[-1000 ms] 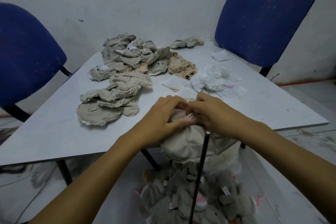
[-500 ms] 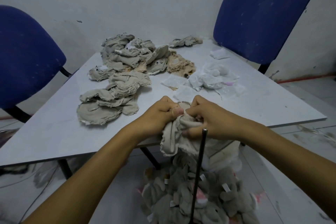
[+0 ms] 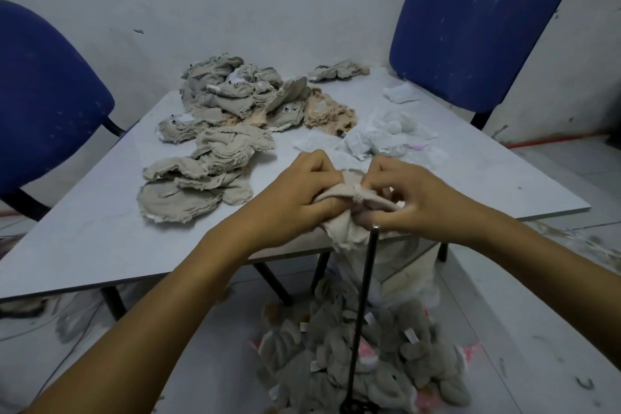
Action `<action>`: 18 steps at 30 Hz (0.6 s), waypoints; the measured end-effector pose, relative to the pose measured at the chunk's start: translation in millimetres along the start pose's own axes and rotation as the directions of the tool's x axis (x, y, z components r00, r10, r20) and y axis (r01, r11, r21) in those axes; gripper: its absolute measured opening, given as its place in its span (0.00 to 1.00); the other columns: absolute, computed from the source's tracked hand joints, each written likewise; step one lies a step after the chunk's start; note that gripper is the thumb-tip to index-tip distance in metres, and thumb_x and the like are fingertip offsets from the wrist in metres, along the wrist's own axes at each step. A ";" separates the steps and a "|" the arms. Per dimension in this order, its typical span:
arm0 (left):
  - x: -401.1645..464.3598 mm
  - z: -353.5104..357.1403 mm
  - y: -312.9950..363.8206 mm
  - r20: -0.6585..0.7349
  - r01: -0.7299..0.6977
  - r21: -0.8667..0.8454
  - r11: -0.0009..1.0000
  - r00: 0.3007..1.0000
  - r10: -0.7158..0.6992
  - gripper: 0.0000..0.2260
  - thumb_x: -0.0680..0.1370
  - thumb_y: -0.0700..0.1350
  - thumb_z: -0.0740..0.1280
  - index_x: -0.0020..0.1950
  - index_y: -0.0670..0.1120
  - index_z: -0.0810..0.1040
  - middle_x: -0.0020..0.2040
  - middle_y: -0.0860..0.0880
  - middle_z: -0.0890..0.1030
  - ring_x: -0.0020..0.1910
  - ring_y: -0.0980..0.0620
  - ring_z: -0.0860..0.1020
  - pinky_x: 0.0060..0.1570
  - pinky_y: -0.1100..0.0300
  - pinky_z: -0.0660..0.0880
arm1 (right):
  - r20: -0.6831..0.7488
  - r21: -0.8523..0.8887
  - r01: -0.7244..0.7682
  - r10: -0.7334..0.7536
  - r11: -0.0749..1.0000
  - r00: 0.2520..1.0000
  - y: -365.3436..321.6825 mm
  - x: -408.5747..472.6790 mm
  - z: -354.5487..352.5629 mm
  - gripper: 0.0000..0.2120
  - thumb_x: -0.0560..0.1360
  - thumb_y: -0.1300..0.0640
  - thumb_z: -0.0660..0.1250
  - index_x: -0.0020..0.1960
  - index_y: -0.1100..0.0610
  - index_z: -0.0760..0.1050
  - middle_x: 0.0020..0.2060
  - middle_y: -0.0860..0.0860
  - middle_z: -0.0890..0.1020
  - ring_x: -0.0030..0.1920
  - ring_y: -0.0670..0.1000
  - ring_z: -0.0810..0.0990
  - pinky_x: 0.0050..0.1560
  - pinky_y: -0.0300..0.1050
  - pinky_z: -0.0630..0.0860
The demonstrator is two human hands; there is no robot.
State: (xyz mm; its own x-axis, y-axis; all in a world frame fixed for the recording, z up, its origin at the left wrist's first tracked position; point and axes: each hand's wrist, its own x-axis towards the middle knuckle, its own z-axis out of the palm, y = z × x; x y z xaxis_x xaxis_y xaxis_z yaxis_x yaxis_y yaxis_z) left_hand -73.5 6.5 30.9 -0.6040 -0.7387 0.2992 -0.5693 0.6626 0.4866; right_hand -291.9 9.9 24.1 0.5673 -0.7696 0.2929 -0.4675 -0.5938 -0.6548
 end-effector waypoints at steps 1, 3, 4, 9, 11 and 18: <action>-1.6 -1.5 7.1 -0.042 -0.050 0.009 0.999 0.998 0.051 0.11 0.77 0.51 0.65 0.43 0.44 0.75 0.45 0.50 0.69 0.45 0.54 0.68 0.45 0.62 0.64 | -0.071 -0.080 0.077 -0.083 0.994 0.994 -3.1 -2.2 -5.1 0.06 0.70 0.55 0.77 0.43 0.50 0.80 0.41 0.49 0.73 0.39 0.49 0.73 0.39 0.43 0.70; -5.4 -5.0 22.3 -0.140 -0.177 0.081 0.981 0.972 0.187 0.11 0.72 0.49 0.63 0.44 0.42 0.72 0.45 0.49 0.69 0.44 0.51 0.68 0.42 0.61 0.63 | -0.162 -0.233 0.217 -0.258 0.948 0.952 -9.3 -8.8 -12.9 0.08 0.69 0.54 0.76 0.45 0.52 0.79 0.42 0.48 0.73 0.39 0.47 0.71 0.39 0.35 0.68; -7.0 -6.0 28.6 -0.172 -0.238 0.146 0.960 0.950 0.261 0.09 0.71 0.47 0.64 0.44 0.42 0.72 0.45 0.48 0.70 0.43 0.50 0.67 0.42 0.60 0.63 | -0.185 -0.312 0.267 -0.334 0.912 0.924 -11.9 -13.4 -14.6 0.09 0.70 0.52 0.75 0.47 0.53 0.79 0.43 0.47 0.72 0.40 0.46 0.70 0.39 0.34 0.67; -15.2 4.5 34.9 -0.224 -0.391 0.444 0.806 0.823 0.522 0.08 0.71 0.38 0.73 0.39 0.38 0.74 0.40 0.41 0.74 0.38 0.45 0.69 0.35 0.51 0.65 | -0.172 -0.571 0.353 -0.528 0.742 0.831 -12.7 -35.9 -2.9 0.14 0.73 0.48 0.71 0.48 0.59 0.77 0.44 0.53 0.71 0.42 0.49 0.68 0.35 0.42 0.68; -21.8 18.8 32.7 -0.228 -0.408 0.479 0.777 0.797 0.559 0.10 0.72 0.38 0.74 0.38 0.38 0.74 0.38 0.40 0.74 0.36 0.44 0.70 0.33 0.50 0.65 | -0.156 -0.609 0.358 -0.549 0.708 0.821 -7.6 -45.4 8.0 0.13 0.74 0.50 0.70 0.48 0.60 0.77 0.43 0.56 0.72 0.41 0.52 0.69 0.32 0.48 0.70; -46.4 60.9 19.9 -0.336 -0.400 0.362 0.842 0.787 0.518 0.05 0.70 0.37 0.67 0.38 0.40 0.71 0.36 0.40 0.73 0.33 0.44 0.67 0.32 0.47 0.64 | -0.245 -0.579 0.310 -0.524 0.754 0.816 15.6 -69.2 55.8 0.10 0.76 0.56 0.70 0.49 0.58 0.69 0.41 0.57 0.71 0.41 0.53 0.66 0.34 0.48 0.66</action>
State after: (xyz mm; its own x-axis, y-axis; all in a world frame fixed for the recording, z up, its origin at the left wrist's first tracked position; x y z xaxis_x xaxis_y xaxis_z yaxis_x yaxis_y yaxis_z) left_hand -90.8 61.5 -23.3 -0.5827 -0.2792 0.7632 -0.4393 0.8983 -0.0068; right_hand -300.6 67.0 -45.2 0.5417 -0.3745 0.7525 -0.5688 -0.8225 0.0000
